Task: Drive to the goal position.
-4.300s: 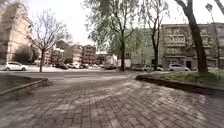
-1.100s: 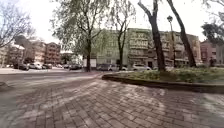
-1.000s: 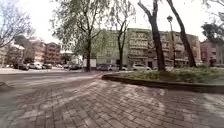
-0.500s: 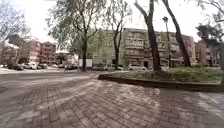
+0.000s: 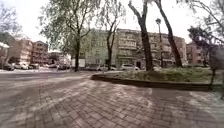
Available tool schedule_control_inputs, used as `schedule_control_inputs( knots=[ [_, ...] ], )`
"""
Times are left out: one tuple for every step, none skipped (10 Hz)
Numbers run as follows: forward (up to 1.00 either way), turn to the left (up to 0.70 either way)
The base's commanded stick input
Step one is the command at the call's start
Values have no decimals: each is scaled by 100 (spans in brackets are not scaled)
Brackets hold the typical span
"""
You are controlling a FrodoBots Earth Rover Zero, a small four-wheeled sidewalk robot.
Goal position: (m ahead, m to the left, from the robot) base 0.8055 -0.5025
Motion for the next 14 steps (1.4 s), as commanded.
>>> schedule_control_inputs(
  knots=[
    [100, -27],
    [100, -27],
    [100, -27],
    [100, -27],
    [100, -27],
    [100, -27],
    [100, -27],
    [100, -27],
    [100, -27],
    [100, -27],
    [100, -27],
    [100, -27],
    [100, -27],
    [100, -27]
  ],
)
